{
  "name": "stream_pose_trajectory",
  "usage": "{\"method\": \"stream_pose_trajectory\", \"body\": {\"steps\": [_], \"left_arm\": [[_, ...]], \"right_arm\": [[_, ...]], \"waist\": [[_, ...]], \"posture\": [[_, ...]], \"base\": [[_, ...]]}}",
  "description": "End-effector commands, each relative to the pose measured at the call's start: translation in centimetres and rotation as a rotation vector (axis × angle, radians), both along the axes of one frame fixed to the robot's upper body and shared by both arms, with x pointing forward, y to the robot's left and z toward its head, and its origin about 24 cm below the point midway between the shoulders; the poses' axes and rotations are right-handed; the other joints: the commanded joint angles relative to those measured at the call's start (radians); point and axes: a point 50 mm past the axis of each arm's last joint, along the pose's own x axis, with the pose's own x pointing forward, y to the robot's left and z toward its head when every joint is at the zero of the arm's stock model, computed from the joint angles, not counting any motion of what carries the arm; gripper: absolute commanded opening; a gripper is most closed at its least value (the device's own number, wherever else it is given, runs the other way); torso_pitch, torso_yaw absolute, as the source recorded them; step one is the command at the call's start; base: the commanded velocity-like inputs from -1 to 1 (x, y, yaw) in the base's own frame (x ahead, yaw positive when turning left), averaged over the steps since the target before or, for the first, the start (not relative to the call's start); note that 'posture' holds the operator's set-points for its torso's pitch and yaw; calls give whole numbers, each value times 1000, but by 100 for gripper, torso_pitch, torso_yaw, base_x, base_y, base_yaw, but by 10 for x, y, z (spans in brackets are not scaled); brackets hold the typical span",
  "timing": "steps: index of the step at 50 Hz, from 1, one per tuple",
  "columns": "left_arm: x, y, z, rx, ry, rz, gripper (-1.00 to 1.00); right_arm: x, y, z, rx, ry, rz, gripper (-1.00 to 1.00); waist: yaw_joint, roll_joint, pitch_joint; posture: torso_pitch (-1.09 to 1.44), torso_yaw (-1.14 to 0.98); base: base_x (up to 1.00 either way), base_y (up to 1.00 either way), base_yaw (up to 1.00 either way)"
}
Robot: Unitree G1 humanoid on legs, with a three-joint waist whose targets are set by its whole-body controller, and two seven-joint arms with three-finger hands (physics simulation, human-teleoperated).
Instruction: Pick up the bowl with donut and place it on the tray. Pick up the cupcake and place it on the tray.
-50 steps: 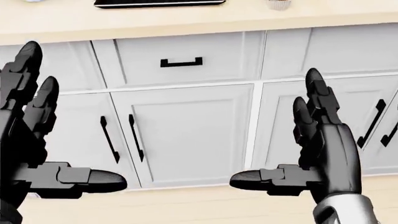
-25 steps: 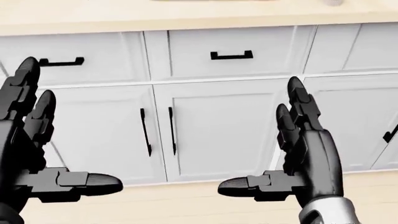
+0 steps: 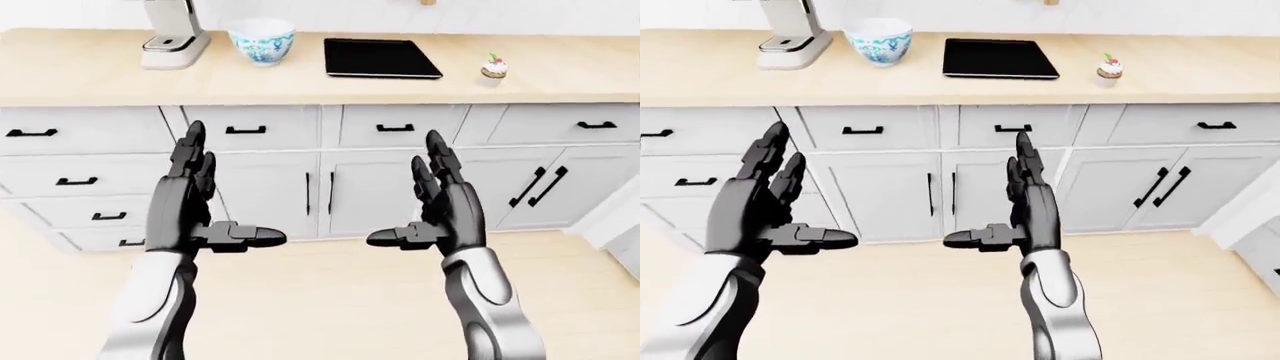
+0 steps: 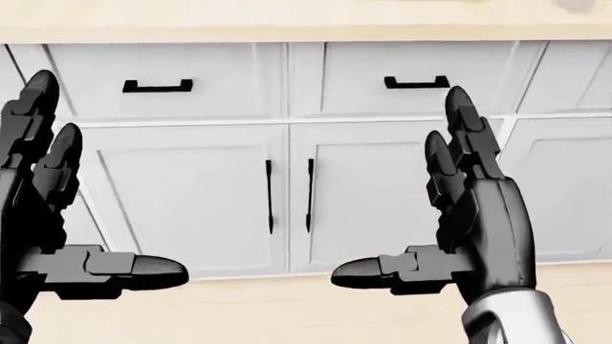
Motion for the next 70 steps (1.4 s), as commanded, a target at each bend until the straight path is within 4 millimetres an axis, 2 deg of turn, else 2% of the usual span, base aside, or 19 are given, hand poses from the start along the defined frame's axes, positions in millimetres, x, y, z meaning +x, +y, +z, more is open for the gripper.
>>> {"method": "stream_pose_trajectory", "body": {"steps": [1,5,9,10,19,20,23,25,27,30,31,36,47,50,54,58,60,61,70], "left_arm": [[-3,-4,16,15,-76,-19,100],[-4,-4,25,27,-89,-23,100],[-4,-4,31,34,-97,-23,100],[-4,-4,33,36,-99,-23,100],[-6,-2,42,47,-116,-19,100],[-6,-2,43,47,-118,-17,100],[-7,-2,44,44,-121,-19,100],[-7,-4,42,42,-118,-26,100],[-7,-4,42,42,-118,-28,100],[-8,-4,44,45,-120,-27,100],[-7,-4,45,45,-122,-27,100],[-7,-5,52,56,-130,-30,100],[-5,-5,53,57,-132,-31,100],[-5,-5,51,52,-131,-35,100],[-5,-5,51,52,-131,-34,100],[-7,-5,54,56,-137,-33,100],[-8,-5,56,57,-139,-32,100],[-8,-5,56,58,-141,-32,100],[-12,-3,62,60,-152,-28,100]], "right_arm": [[-1,0,14,3,-60,7,100],[-1,1,21,-2,-68,13,100],[-1,1,29,-6,-80,14,100],[-1,1,33,-7,-85,15,100],[0,-1,42,3,-91,4,100],[0,-1,42,1,-90,1,100],[-1,-1,42,-2,-91,6,100],[-2,-1,42,-1,-92,6,100],[-1,-1,40,4,-90,10,100],[-3,2,44,6,-99,25,100],[-4,2,46,23,-109,35,100],[-7,-2,56,43,-142,17,100],[-13,-5,63,55,-166,22,100],[-16,-8,67,53,-176,12,100],[-16,-9,68,35,-178,-3,100],[-21,-10,73,31,-198,-2,100],[-24,-12,77,29,-208,-11,100],[-25,-13,79,28,-212,-18,100],[-31,-16,87,30,-245,-30,100]], "waist": [[-2,20,-36],[7,-22,6],[12,-110,-25],[-3,-50,13],[-17,20,-20],[23,-23,-16],[-3,-12,-31],[10,34,-38],[14,26,3],[18,35,-16],[37,0,-10],[21,46,-12],[19,-4,-47],[15,-20,28],[5,-46,-17],[-7,-5,-13],[-3,95,-47],[-2,66,4],[21,5,16]], "posture": [[0,0],[0,0],[0,0],[0,0],[0,0],[0,0],[0,0],[0,0],[0,0],[0,0],[0,0],[0,0],[0,0],[0,0],[0,0],[0,0],[0,0],[0,0],[0,0]], "base": [[16,0,0],[42,0,0],[46,0,0],[47,0,0],[47,5,0],[45,0,88],[45,0,97],[45,0,97],[45,0,97],[44,22,64],[44,0,0],[46,0,0],[69,0,0],[71,0,0],[39,0,0],[0,0,0],[0,0,0],[0,0,0],[0,0,0]]}}
